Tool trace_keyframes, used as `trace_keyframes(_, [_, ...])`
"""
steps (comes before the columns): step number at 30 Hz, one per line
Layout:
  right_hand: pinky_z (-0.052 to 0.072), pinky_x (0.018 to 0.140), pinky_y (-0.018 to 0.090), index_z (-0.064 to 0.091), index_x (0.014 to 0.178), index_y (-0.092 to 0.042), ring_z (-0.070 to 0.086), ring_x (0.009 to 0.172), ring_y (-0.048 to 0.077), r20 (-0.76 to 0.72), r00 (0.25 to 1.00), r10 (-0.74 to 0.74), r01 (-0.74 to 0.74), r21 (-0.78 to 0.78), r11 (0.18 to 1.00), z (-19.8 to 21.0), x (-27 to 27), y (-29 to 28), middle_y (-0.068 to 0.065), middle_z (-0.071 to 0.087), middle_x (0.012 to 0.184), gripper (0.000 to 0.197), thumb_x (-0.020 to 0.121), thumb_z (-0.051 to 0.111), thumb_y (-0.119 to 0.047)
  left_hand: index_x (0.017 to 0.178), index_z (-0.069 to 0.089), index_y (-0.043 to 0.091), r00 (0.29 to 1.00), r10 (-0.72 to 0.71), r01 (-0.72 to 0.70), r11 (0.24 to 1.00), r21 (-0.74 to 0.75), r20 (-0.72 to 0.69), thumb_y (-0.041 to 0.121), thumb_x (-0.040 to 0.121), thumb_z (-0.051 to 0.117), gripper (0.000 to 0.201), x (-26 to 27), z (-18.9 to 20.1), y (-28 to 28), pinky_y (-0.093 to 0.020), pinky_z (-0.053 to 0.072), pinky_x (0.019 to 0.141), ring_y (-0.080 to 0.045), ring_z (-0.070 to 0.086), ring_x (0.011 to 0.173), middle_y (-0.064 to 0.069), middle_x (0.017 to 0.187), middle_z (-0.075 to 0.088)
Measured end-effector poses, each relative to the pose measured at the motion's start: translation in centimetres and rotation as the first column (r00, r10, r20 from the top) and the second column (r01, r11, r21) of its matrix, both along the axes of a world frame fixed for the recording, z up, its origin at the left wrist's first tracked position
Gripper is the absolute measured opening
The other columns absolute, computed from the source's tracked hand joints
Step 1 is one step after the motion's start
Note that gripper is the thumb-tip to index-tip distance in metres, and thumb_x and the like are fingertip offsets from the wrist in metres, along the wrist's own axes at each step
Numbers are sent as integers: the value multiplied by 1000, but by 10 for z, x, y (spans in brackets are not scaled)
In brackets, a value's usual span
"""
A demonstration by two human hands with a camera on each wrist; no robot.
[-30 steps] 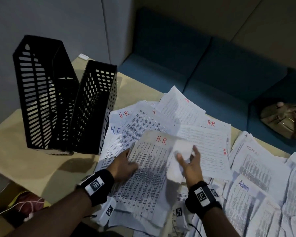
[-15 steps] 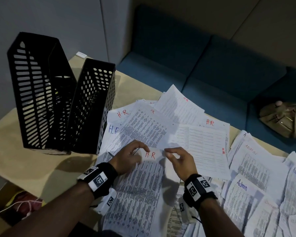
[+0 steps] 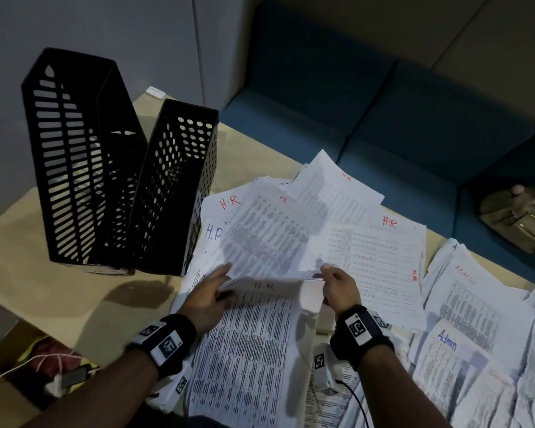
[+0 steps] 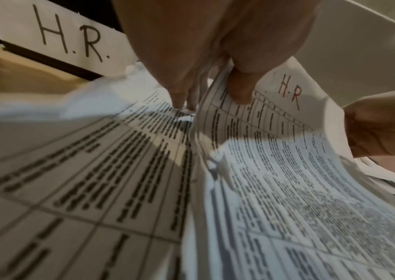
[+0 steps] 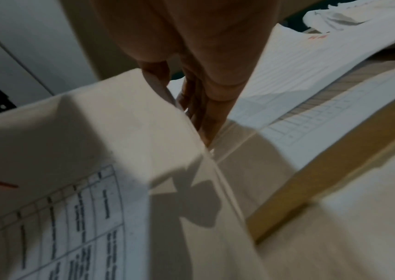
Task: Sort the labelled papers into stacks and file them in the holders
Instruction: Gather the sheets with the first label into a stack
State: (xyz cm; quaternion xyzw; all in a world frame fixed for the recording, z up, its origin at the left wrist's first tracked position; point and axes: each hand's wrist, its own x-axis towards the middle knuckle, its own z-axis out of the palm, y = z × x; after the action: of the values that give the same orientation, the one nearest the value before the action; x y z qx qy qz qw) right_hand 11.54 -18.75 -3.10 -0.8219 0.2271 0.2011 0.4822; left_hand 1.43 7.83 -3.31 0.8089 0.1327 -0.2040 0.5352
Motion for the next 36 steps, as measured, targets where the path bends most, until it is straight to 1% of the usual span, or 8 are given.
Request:
trace_keyframes(4, [52,86,46,67,98,-12,61,92,27,-43,999,7,-9,-53,999,-1,11,10,9,69,105,25,81,68,-31,117,58,26,999,-21,23,996,88,-30,19,94,54,24,7,-6,-1,-34,52,74,-23,64,83,-7,99,67])
trace_keyframes(6, [57,74,51,55,122,-6,62,99,31,-109,992,-71,71,3,997,0,15,13,7,61,116,58,75,76,-32,114,59,27,999,-13,15,999,47,-34,21,94,53,22,6,-8,-1,-40,53,75,-31,65,88,-12,98,69])
trace_keyframes(8, [58,64,52,56,120,-5,66,95,34,-135,987,-88,95,44,994,5,16,19,6,65,113,54,75,77,-26,110,58,36,999,-21,21,1000,0,-45,25,91,51,24,5,-7,1,-46,53,81,-37,63,97,-13,102,69])
trace_keyframes(13, [59,65,46,62,107,-8,69,81,29,-23,997,67,-69,-82,994,16,14,27,7,71,93,28,86,66,-25,111,53,45,998,-36,34,998,-48,-48,33,83,47,31,5,-1,4,-46,51,88,-35,62,104,-11,109,68])
trace_keyframes(20, [44,78,30,62,117,2,62,100,35,161,972,-168,200,-211,957,51,27,-36,21,66,111,39,87,64,-24,103,55,62,993,100,-109,982,-154,-62,17,96,53,45,-9,-17,5,-33,45,96,-17,57,110,5,119,61])
trace_keyframes(25, [39,72,30,60,117,2,54,82,28,66,978,-199,209,-226,951,64,19,-95,14,61,94,38,89,62,-24,143,23,54,993,77,-77,997,5,-89,40,90,51,62,-20,-31,11,-45,2,120,-14,-7,147,17,154,23])
trace_keyframes(32, [40,62,29,61,103,-3,54,67,23,-63,998,24,-30,-100,994,30,5,-58,6,61,75,23,89,61,-22,115,68,18,966,-85,-15,924,382,245,40,85,36,49,-40,-14,18,-50,13,119,-28,40,137,17,150,33])
trace_keyframes(36, [44,66,33,61,98,-5,54,66,23,-49,999,15,-18,-55,998,13,10,-35,9,62,76,22,89,61,-25,104,63,48,970,126,-174,958,229,208,22,89,55,32,-47,-6,21,-34,31,113,-19,47,129,17,138,48])
